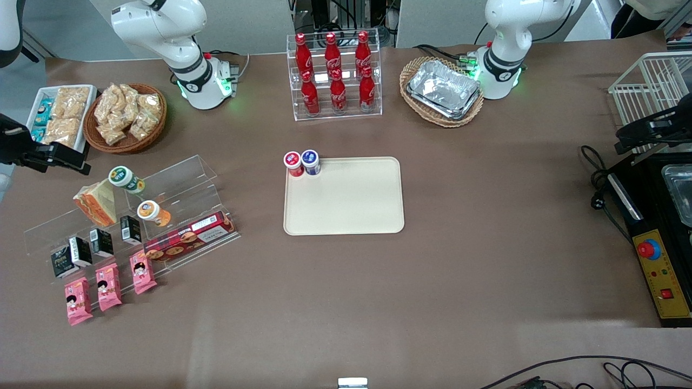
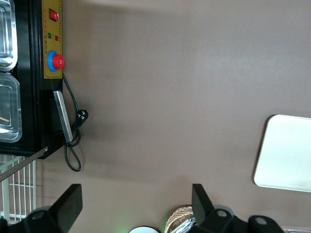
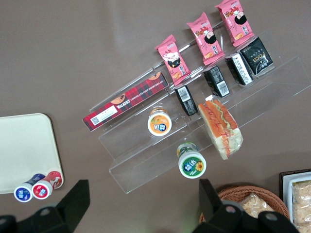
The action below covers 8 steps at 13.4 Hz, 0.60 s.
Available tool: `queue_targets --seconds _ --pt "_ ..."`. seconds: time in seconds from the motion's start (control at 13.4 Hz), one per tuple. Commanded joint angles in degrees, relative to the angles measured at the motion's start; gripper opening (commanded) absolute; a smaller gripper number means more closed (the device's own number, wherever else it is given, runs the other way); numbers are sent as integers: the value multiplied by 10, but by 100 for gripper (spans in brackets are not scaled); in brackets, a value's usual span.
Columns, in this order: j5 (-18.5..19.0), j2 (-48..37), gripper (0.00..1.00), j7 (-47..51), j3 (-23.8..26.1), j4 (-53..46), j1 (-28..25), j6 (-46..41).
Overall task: Place sandwich on tray
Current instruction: 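Move the right gripper toward the wrapped sandwich on the acrylic rack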
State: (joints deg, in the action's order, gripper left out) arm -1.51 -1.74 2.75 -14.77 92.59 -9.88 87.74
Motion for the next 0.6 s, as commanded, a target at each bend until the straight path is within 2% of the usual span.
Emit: queue_targets --seconds 0.0,0.37,0.52 --pt "1 -4 100 9 2 -3 1 -5" --pt "4 -2 100 9 0 -3 3 -11" --pt "-7 -3 100 14 -10 -3 31 -11"
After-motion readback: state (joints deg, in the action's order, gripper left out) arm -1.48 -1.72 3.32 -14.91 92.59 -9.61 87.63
